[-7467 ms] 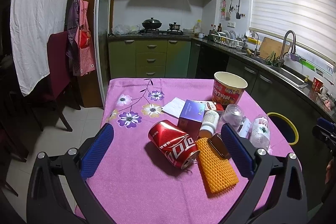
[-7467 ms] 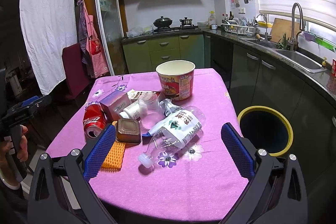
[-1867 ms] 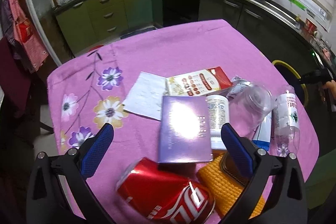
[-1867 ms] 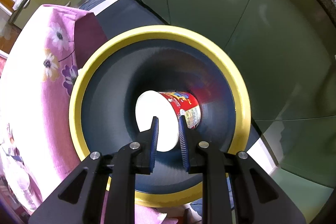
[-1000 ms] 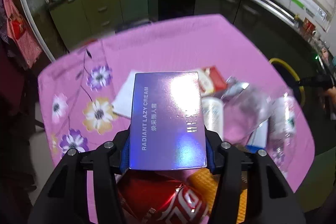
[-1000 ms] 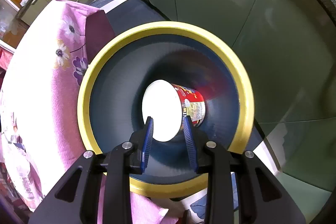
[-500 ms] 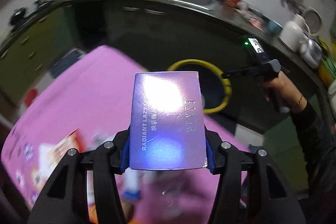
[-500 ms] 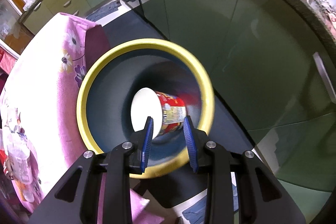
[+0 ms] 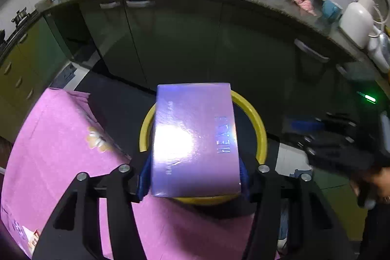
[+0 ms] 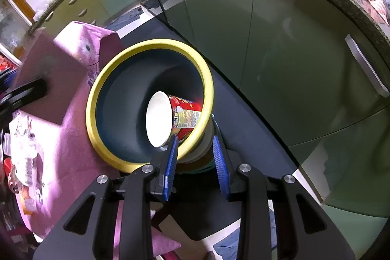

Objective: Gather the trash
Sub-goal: 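Carry the purple box over the bin and release it with the left gripper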

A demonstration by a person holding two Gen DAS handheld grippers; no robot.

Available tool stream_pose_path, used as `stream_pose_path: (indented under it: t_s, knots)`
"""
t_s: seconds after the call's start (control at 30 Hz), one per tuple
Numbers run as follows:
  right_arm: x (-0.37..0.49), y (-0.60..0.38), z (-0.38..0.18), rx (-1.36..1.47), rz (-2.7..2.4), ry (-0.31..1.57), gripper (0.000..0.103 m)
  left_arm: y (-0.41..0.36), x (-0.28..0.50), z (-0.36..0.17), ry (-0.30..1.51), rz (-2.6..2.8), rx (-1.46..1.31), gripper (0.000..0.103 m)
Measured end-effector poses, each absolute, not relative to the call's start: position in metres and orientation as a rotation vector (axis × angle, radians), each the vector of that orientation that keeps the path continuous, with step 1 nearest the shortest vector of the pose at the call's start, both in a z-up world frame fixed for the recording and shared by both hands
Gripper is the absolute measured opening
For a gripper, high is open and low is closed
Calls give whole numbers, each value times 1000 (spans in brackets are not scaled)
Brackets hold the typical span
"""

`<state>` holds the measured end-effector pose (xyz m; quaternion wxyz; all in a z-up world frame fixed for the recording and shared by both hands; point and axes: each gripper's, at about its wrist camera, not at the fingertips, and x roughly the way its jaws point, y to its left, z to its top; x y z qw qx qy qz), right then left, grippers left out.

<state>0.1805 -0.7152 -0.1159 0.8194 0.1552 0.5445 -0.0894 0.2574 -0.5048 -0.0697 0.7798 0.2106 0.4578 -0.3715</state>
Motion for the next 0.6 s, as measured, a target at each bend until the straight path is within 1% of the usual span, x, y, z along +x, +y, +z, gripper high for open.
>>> stream_pose_path:
  t_s: [0.03,0.07,0.1,0.13,0.27,0.37,0.43,0.5,0.53,0.6]
  knots:
    - [179,-715,-114,325,-189,1155,30,-509,259,-72,994,-787,458,65]
    - [178,-715,-111,320,-190,1152,32,-508,259,-73,997,-783,456,67]
    - [178,-714,-110,316,-190,1149,36,-506,259,-71,999,-784,447,70]
    - [178,-713,-109,310,-187,1147,37,-502,258,-67,996,-789,433,73]
    - [179,-702,-103,291,-162,1139,37,-471,253,-37,983,-810,352,73]
    - [183,-683,-96,270,-119,1128,37,-420,246,4,917,-808,276,75]
    - [187,-663,-89,242,-76,1120,37,-368,239,32,858,-760,238,83]
    - [189,-636,-81,206,-21,1104,38,-325,233,50,811,-702,209,87]
    - [192,-621,-75,185,12,1094,40,-290,228,60,778,-653,187,87]
    - [198,-583,-62,138,100,1061,50,-244,220,67,748,-572,160,88]
